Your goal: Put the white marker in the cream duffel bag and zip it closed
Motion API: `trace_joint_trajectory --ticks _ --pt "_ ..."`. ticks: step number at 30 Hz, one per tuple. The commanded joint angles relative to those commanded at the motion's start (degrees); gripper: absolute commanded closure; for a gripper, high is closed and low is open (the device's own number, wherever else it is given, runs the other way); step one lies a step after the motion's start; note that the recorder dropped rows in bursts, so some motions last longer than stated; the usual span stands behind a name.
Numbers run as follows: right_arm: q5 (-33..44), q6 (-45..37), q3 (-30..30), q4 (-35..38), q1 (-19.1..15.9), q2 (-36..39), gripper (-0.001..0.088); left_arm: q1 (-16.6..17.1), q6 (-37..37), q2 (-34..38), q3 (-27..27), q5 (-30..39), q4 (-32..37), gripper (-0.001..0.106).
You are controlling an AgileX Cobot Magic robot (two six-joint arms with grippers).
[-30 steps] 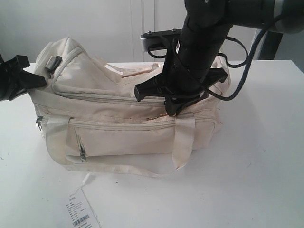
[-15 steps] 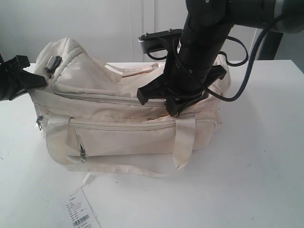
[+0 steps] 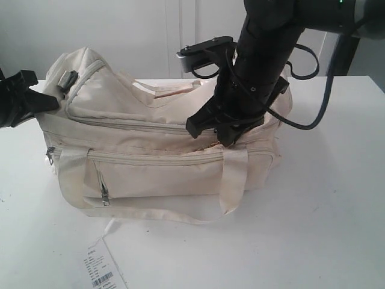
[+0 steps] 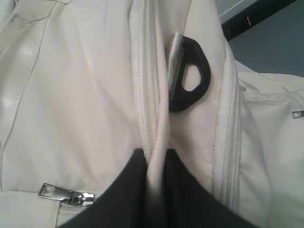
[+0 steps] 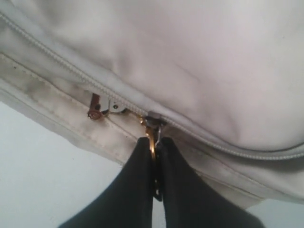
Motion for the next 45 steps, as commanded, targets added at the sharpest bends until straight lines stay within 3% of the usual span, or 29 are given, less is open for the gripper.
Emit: trace_joint_trajectory --ticks 7,10,13,18,21,30,32,34,37,39,41,45 --pt "0.9 -11.5 0.0 0.41 -0.89 -1.44 0.0868 0.0 0.0 0.0 0.0 -0.4 -0.39 0.105" --pt "0.66 -12.83 0.0 0.57 -0.89 -1.44 0.0868 0.0 0.0 0.0 0.0 -2.22 -0.27 0.098" --pt "0.13 -12.97 0.0 0.57 -0.89 -1.44 0.0868 0.0 0.15 0.0 0.0 -2.9 -0.27 0.083" --pt "0.13 -12.97 0.0 1.03 -0.89 -1.44 0.0868 0.0 0.15 -0.27 0.0 -1.78 2.01 0.042" --pt "-0.66 -12.97 0.11 1.86 -0.89 -1.44 0.0868 0.0 0.15 -1.62 0.0 -4.79 5.81 0.03" --pt "-3.69 -12.97 0.11 2.96 -0.89 -1.44 0.0868 0.0 0.74 -14.1 -0.2 -13.9 15.62 0.029" --pt "-4.14 -12.97 0.11 3.09 -0.89 -1.44 0.0868 0.0 1.91 -17.57 -0.35 -11.48 17.19 0.029" --pt "-4.12 -12.97 0.11 3.2 -0.89 -1.44 0.0868 -0.12 4.64 -19.79 -0.35 -4.37 16.45 0.029" --pt "-4.12 -12.97 0.11 3.32 -0.89 -1.44 0.0868 -2.72 14.8 -20.54 -0.35 9.17 12.78 0.029" --pt "-4.12 -13.08 0.11 3.32 -0.89 -1.44 0.0868 -6.9 20.79 -20.31 -0.35 15.38 10.88 0.029" --pt "-4.12 -13.46 0.11 3.32 -0.89 -1.44 0.0868 -12.65 25.81 -20.29 -0.35 15.73 9.46 0.032" --pt "-4.12 -13.43 0.11 3.72 -0.89 -1.44 0.0868 -23.89 35.34 -20.06 -0.35 9.92 10.58 0.036"
